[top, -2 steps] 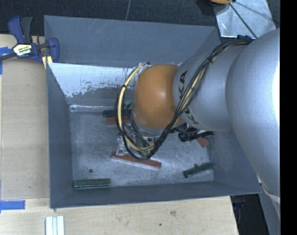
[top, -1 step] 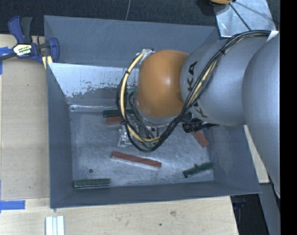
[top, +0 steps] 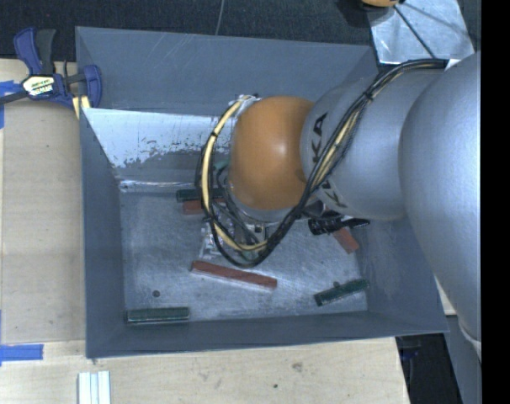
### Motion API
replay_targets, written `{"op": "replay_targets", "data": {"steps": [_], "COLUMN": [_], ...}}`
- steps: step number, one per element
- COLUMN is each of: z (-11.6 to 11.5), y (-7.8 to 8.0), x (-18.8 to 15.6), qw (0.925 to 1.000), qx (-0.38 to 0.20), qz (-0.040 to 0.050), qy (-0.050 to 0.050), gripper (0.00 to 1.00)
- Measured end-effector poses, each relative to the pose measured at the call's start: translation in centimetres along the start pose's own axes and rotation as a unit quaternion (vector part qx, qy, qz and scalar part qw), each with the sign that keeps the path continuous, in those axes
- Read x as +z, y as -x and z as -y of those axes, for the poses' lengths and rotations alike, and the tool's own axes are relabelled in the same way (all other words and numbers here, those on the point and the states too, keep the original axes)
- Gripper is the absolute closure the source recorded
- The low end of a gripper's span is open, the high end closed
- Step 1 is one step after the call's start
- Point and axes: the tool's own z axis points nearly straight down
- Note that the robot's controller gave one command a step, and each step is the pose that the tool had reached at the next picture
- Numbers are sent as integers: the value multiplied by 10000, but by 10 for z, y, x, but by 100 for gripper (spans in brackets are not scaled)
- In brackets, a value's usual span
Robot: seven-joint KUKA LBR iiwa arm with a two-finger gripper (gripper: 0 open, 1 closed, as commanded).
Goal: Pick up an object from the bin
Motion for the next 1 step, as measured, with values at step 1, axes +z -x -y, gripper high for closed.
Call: {"op": "replay_targets", "data": {"steps": [1], "z": [-1], "y": [-1], "x": [-46], "qw": [10000], "qx": [-67], "qz": [-38], "qy": [-16], "gripper": [100]}}
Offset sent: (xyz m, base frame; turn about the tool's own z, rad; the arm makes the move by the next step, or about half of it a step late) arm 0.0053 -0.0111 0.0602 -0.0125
